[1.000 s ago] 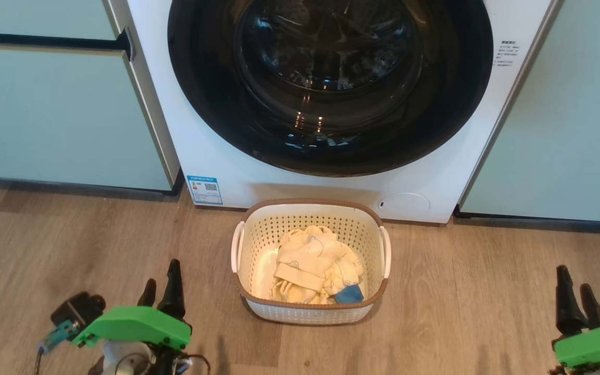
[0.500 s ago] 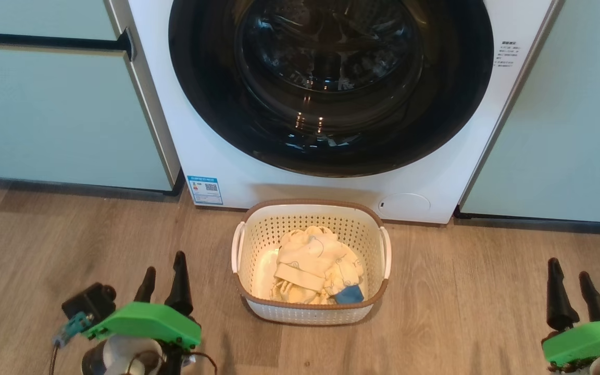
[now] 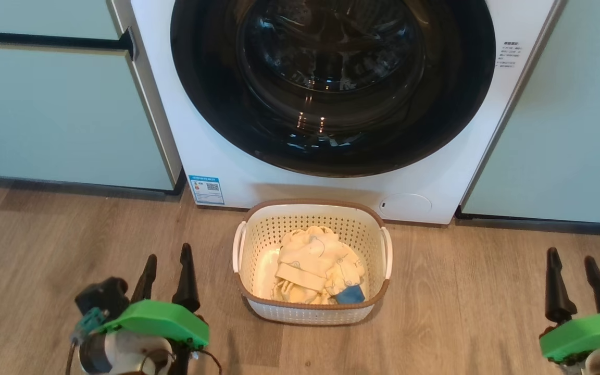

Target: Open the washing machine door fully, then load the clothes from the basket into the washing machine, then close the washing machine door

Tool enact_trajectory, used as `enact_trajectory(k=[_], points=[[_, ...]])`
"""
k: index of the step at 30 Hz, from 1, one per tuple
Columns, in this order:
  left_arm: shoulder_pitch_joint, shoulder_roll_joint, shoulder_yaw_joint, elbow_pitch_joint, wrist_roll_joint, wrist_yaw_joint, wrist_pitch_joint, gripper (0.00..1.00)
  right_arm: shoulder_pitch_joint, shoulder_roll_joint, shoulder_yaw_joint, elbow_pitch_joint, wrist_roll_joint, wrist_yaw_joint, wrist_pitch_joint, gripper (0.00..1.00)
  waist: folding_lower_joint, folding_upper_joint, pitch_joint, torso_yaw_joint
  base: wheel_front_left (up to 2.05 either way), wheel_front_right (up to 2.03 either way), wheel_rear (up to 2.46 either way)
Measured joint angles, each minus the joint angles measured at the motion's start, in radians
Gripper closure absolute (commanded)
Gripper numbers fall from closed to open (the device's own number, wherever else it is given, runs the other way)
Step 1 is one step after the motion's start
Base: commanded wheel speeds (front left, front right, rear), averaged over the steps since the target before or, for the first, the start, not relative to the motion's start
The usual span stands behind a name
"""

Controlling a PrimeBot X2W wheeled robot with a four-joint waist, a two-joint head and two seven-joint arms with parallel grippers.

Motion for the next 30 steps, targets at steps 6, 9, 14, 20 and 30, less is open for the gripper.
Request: enact_trajectory(k=[6,9,14,20,30], points=[[-0.019,-0.001,-0.011,0.012,0.061,0.002,-0.018,0.00,0.000,-0.002,0.007,-0.002,-0.070,0.000,-0.018,0.00,0.0000,0.0000,-0.001,0.003,0.00,0.00,0.00],[-0.021,-0.001,-0.016,0.018,0.098,0.009,-0.027,0.00,0.000,-0.004,0.011,-0.003,-0.105,0.000,-0.025,0.00,0.0000,0.0000,-0.002,0.004,0.00,0.00,0.00],[-0.024,-0.001,-0.021,0.021,0.141,0.009,-0.039,0.00,0.000,-0.005,0.020,-0.005,-0.151,0.000,-0.038,0.00,0.0000,0.0000,-0.002,0.004,0.00,0.00,0.00],[-0.043,-0.001,-0.041,0.022,0.220,0.011,-0.058,0.00,-0.002,-0.012,0.025,-0.006,-0.232,0.000,-0.053,0.00,0.0000,0.0000,-0.002,0.004,0.00,0.00,0.00],[-0.059,-0.001,-0.055,0.033,0.325,0.027,-0.088,0.00,-0.021,-0.025,0.027,-0.018,-0.348,0.000,-0.085,0.00,0.0000,0.0000,-0.003,0.005,0.00,0.00,0.00]])
